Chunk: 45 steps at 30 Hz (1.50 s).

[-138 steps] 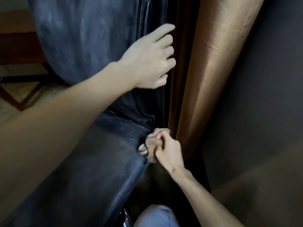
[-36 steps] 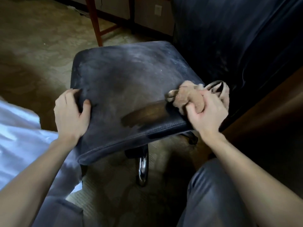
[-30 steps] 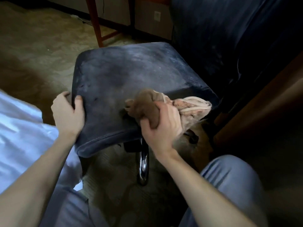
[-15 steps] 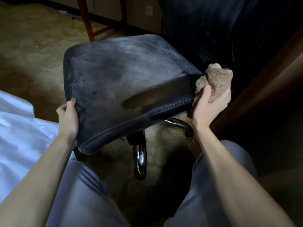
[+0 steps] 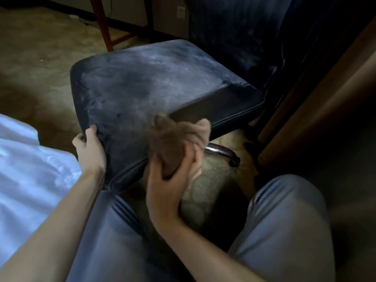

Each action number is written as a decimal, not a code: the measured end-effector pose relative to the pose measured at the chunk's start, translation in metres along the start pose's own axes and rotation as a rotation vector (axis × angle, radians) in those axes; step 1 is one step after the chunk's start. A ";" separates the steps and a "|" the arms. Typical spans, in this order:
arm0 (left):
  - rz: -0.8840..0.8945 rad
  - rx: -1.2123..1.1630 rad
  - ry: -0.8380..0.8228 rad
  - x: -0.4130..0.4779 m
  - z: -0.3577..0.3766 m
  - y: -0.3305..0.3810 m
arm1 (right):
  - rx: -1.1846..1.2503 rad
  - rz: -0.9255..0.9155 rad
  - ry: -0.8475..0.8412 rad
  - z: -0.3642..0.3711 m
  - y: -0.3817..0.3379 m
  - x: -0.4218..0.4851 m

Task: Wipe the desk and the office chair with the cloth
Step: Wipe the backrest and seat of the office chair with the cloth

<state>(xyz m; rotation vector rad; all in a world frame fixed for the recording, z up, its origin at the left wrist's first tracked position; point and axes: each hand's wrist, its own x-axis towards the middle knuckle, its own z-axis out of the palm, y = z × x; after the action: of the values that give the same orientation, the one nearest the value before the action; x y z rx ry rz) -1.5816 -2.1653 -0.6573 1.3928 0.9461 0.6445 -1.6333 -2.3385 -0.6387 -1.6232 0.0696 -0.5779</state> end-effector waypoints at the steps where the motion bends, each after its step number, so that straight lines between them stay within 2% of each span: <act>1: 0.003 0.005 -0.009 0.003 -0.002 0.001 | 0.005 -0.012 -0.038 -0.002 0.000 -0.001; 3: 0.000 0.013 -0.029 0.006 -0.005 0.003 | 0.044 0.005 -0.062 -0.010 0.001 0.015; 6: -0.014 0.014 -0.049 0.008 -0.008 0.004 | 0.074 0.033 0.014 -0.022 0.000 0.056; 10: -0.042 0.012 -0.051 -0.004 -0.008 0.004 | -0.017 0.093 0.165 -0.043 0.011 0.139; 13: -0.053 0.000 -0.046 -0.017 -0.004 0.003 | -0.099 0.094 0.130 -0.046 0.017 0.169; 17: -0.078 -0.010 -0.036 -0.036 0.001 0.003 | -0.135 0.087 0.113 -0.022 0.011 0.122; 23: -0.066 0.013 -0.016 -0.048 0.002 0.000 | -0.093 0.074 0.088 0.017 -0.017 -0.016; 26: -0.049 0.008 -0.074 -0.050 -0.003 0.001 | -0.079 -0.003 -0.057 0.024 -0.029 -0.061; 29: -0.024 0.047 -0.124 -0.043 -0.012 0.001 | 0.018 -0.077 -0.135 0.007 -0.024 -0.043; 33: -0.090 -0.043 -0.180 -0.038 -0.016 -0.004 | 0.024 -0.172 -0.041 -0.014 -0.013 0.016; 38: -0.220 -0.153 -0.200 -0.046 -0.010 -0.006 | -0.055 -0.059 0.011 -0.002 0.005 0.016; 42: -0.241 -0.129 -0.226 -0.042 -0.011 -0.009 | -0.085 -0.169 -0.058 0.005 0.012 -0.032; 45: -0.159 0.006 -0.278 -0.035 -0.014 -0.007 | -0.165 -0.392 -0.265 0.000 0.019 -0.058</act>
<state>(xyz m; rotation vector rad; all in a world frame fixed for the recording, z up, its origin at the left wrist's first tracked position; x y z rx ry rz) -1.6118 -2.1885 -0.6572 1.3555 0.8258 0.3188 -1.6787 -2.3193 -0.6751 -1.8761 -0.4146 -0.6611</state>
